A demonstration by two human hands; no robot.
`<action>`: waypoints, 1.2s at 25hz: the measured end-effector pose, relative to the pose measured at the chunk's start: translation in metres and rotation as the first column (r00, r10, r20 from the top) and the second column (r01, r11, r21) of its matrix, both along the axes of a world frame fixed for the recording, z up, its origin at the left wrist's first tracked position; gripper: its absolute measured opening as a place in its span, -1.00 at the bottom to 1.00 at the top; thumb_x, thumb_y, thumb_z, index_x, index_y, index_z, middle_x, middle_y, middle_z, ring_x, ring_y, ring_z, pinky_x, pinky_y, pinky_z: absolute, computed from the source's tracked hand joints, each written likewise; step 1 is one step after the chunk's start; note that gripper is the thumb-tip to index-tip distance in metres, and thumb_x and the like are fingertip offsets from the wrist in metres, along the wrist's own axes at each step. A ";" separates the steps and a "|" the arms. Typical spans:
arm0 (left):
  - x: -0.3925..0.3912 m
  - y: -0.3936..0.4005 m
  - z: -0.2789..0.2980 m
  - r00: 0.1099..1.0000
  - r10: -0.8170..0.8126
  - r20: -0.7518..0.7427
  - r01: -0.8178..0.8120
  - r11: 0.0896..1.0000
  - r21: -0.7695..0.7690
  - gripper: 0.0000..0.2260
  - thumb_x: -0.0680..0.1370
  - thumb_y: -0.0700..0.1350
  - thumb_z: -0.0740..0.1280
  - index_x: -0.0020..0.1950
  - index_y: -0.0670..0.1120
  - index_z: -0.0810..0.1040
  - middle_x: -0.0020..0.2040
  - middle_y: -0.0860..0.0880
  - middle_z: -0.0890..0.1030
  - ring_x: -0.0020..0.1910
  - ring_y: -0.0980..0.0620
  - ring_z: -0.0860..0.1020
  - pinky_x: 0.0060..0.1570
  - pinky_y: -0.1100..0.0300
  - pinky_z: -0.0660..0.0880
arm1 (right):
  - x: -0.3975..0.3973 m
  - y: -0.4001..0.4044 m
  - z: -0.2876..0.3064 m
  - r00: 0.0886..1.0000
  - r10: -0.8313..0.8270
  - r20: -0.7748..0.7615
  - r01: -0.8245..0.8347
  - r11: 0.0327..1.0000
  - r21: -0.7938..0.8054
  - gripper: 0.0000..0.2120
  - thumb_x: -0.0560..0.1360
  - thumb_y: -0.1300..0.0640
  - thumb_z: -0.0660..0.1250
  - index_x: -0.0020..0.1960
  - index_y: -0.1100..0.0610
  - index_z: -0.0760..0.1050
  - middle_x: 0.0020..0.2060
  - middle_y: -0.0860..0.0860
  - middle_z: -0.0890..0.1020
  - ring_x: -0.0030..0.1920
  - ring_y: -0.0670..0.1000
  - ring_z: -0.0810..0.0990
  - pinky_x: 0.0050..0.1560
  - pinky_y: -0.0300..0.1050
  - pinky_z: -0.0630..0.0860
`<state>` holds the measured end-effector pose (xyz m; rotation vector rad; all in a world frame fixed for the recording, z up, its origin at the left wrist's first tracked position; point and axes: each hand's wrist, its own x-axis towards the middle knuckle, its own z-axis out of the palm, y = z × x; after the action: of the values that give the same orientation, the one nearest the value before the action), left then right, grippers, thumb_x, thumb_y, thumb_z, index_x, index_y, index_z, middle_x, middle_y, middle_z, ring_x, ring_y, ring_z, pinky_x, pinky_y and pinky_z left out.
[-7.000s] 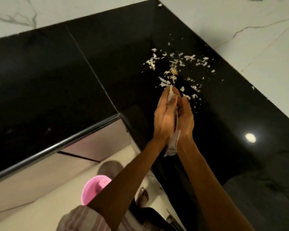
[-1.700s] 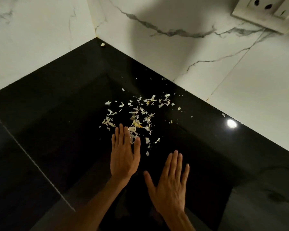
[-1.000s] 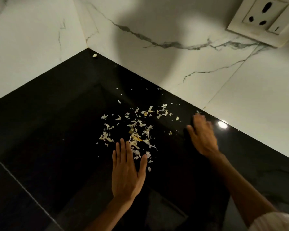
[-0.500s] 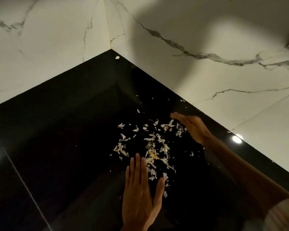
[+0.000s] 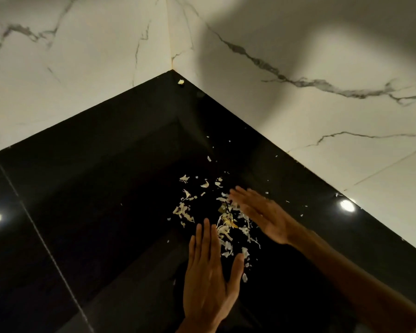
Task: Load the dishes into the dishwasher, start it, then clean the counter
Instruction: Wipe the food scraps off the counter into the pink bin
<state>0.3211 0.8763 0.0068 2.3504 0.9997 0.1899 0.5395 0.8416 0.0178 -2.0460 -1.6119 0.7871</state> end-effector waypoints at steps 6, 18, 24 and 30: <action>-0.001 -0.001 -0.004 0.999 -0.009 -0.032 0.010 0.999 0.038 -0.23 0.49 0.43 -0.34 0.55 -0.04 -0.26 0.55 0.04 -0.34 0.48 0.15 -0.41 0.42 0.24 -0.44 | 0.071 -0.087 0.023 0.676 -0.737 0.000 0.725 0.666 0.178 -0.55 0.64 -0.20 -0.03 0.43 -0.08 0.36 0.40 0.05 0.45 0.36 0.07 0.43 0.36 0.11 0.40; -0.033 0.001 0.002 0.964 0.071 0.256 -0.021 0.981 -0.195 -0.32 0.53 0.37 -0.15 0.55 0.06 -0.18 0.52 0.26 -0.31 0.47 0.30 -0.34 0.50 0.14 -0.23 | -0.107 -0.069 0.019 0.919 -0.393 0.013 0.393 0.919 0.026 -0.30 0.55 -0.40 -0.07 0.56 -0.18 -0.24 0.54 -0.25 -0.22 0.55 -0.18 -0.18 0.52 -0.01 -0.05; -0.101 0.060 -0.019 0.976 0.150 -0.159 -0.111 0.967 0.231 -0.21 0.55 0.38 -0.16 0.56 -0.15 -0.19 0.57 -0.12 -0.24 0.54 -0.06 -0.29 0.49 0.04 -0.31 | -0.186 -0.111 -0.017 0.648 -0.567 0.509 0.720 0.674 -0.165 0.14 0.35 -0.63 -0.23 0.56 0.24 -0.19 0.57 0.15 -0.14 0.56 0.12 -0.24 0.53 0.12 -0.14; 0.000 0.092 -0.018 0.973 -0.124 -0.196 0.161 0.969 0.185 -0.30 0.59 0.30 -0.23 0.53 -0.13 -0.32 0.55 -0.11 -0.32 0.51 -0.05 -0.37 0.47 0.04 -0.34 | -0.151 -0.026 -0.013 0.678 -0.536 0.503 0.673 0.727 -0.133 0.09 0.35 -0.60 -0.33 0.52 0.21 -0.41 0.51 0.12 -0.40 0.50 0.09 -0.45 0.53 0.08 -0.32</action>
<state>0.3214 0.9679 -0.0111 2.6522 0.9269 0.0184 0.3888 0.8156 0.0049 -2.9179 -0.8541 0.3467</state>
